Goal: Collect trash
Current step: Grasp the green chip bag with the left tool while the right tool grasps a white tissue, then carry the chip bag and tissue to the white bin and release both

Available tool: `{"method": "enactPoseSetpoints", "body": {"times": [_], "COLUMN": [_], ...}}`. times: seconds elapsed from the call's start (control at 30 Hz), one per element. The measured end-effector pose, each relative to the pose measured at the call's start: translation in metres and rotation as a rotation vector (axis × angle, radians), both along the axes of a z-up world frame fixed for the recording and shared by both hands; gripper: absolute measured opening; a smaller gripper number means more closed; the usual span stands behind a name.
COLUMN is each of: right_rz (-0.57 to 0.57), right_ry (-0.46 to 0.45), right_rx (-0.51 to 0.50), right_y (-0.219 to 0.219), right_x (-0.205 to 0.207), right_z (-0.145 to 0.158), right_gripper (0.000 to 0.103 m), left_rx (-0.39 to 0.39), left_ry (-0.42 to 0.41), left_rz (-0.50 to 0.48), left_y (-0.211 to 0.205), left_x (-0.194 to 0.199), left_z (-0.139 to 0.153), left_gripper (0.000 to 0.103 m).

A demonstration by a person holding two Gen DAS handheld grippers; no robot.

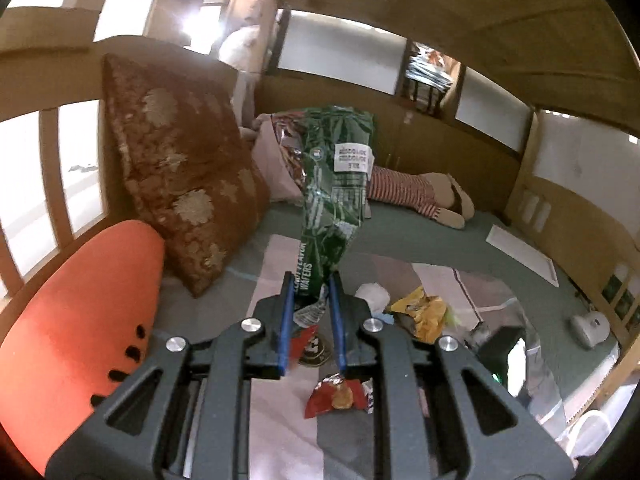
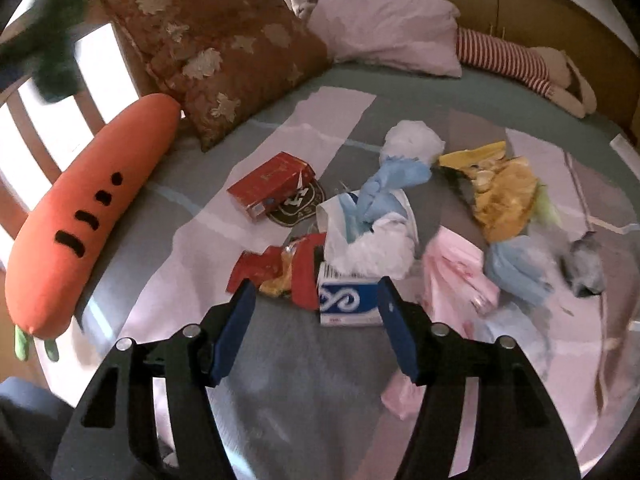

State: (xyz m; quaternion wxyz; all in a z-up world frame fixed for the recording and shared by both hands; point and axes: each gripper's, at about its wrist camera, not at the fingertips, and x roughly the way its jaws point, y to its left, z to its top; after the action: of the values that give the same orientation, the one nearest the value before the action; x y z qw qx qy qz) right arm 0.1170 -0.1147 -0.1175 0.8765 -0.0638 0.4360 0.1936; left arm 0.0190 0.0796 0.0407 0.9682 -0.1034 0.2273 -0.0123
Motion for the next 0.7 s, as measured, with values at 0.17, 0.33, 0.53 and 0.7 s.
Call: {"method": "enactPoseSetpoints", "body": {"times": [0.17,0.33,0.53,0.7], "right_rz": [-0.062,-0.112,-0.112,-0.083], "right_ry": [-0.003,0.023,0.006,-0.068], "right_rx": [-0.085,-0.142,-0.088,0.050], "right_y": [0.006,0.002,-0.012,-0.023], "right_x": [0.032,0.058,0.053,0.011], "right_z": [-0.021,-0.043,-0.026,0.030], "right_gripper": [0.064,0.053,0.015,0.015], "left_rx": [0.004,0.016,0.021,0.010], "left_ry": [0.023,0.032,0.047,0.049], "left_rz": [-0.018,-0.028,-0.049,-0.061], "left_y": [0.003,0.003,-0.001,0.000], "left_x": [0.003,0.005,0.008,0.008], "left_z": [-0.004,-0.009,-0.016,-0.017], "left_gripper": [0.018,0.018,0.018,0.018]}}
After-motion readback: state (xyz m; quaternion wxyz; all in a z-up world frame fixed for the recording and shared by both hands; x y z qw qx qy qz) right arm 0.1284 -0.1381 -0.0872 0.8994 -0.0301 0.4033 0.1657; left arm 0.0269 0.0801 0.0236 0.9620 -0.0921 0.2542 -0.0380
